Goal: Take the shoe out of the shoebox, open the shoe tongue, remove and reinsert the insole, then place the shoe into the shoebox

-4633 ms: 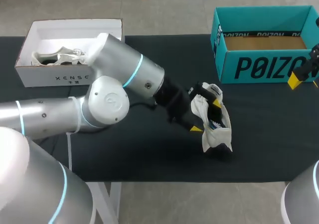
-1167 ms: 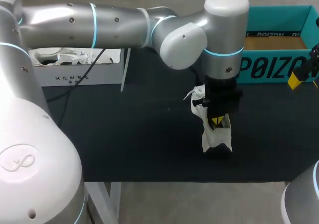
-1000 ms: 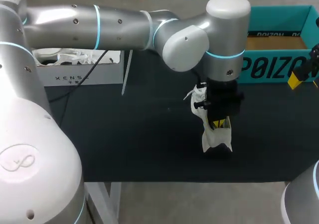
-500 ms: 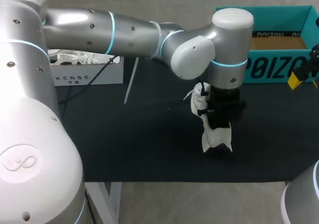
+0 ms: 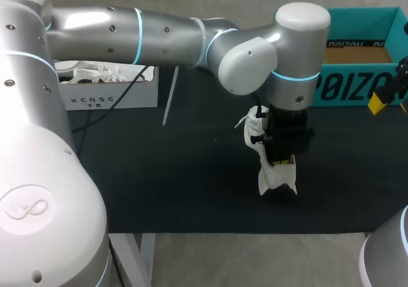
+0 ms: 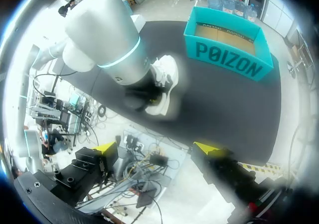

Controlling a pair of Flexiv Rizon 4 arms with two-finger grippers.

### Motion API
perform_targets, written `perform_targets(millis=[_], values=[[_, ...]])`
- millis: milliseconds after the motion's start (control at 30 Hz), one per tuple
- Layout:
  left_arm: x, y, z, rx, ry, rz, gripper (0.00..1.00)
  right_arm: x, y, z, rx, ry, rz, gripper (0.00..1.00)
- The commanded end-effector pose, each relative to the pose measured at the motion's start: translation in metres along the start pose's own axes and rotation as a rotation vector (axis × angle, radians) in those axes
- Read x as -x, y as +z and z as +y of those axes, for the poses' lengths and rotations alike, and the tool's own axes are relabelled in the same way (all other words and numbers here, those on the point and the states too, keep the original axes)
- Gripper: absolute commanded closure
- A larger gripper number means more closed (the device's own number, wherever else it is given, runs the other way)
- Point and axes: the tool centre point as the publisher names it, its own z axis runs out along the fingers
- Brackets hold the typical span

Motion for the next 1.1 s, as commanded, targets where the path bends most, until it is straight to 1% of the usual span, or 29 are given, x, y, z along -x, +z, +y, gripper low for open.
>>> perform_targets(millis=[33,200,267,367,533,733,933,1000,1100], values=[[0.012,0.029,0.002,-0.027,0.008,0.020,1.00,0.000,0.000,0.002,-0.005,0.001,0.000,0.00],[0.016,0.050,0.003,-0.044,0.000,0.015,1.00,0.000,0.000,0.002,-0.005,0.001,0.000,0.00],[0.016,0.054,0.003,-0.043,-0.004,0.014,1.00,0.000,0.000,0.002,-0.005,0.001,0.000,0.00],[0.016,0.054,0.002,-0.043,-0.007,0.007,1.00,0.000,0.000,0.002,-0.005,0.001,0.000,0.00],[0.010,0.033,0.000,-0.014,-0.001,-0.007,1.00,0.000,0.000,0.002,-0.005,0.001,0.000,0.00],[0.002,0.004,0.007,0.045,-0.009,-0.032,1.00,0.000,0.000,0.002,-0.005,0.001,0.000,0.00],[0.002,-0.024,0.014,0.124,-0.013,-0.056,1.00,0.000,0.000,0.002,-0.005,0.001,0.000,0.00],[0.002,-0.029,0.021,0.166,-0.013,-0.056,1.00,0.000,0.000,0.002,-0.005,0.001,0.000,0.00],[0.004,-0.033,0.029,0.206,-0.021,-0.054,1.00,0.000,0.000,0.002,-0.005,0.001,0.000,0.00]])
